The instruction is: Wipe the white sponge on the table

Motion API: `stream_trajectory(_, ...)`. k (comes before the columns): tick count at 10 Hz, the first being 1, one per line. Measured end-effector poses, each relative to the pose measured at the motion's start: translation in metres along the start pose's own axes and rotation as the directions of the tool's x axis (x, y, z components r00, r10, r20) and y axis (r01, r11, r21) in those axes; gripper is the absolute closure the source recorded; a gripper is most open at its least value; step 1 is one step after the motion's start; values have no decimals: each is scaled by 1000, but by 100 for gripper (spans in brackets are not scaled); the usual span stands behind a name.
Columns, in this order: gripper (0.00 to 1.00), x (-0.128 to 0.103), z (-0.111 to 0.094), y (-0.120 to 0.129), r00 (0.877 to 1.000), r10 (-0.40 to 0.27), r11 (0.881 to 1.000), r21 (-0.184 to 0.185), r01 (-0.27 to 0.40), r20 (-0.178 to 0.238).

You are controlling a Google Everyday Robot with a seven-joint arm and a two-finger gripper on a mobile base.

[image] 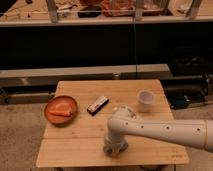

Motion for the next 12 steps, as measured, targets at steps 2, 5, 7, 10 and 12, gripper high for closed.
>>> stream_trajectory(2, 96, 12, -9, -6, 1000, 6, 1000, 4, -6, -11)
stream_trajectory(5, 96, 33, -13, -51, 1000, -7, 1000, 16, 7, -11)
stream_trajectory(7, 96, 36, -5, -98, 999, -41, 999, 4, 41, -10)
stream_trajectory(10, 96, 20, 11, -145, 993, -120, 992, -33, 120, -4)
stream_trajectory(12, 96, 5, 17, -155, 986, -165, 985, -54, 165, 0)
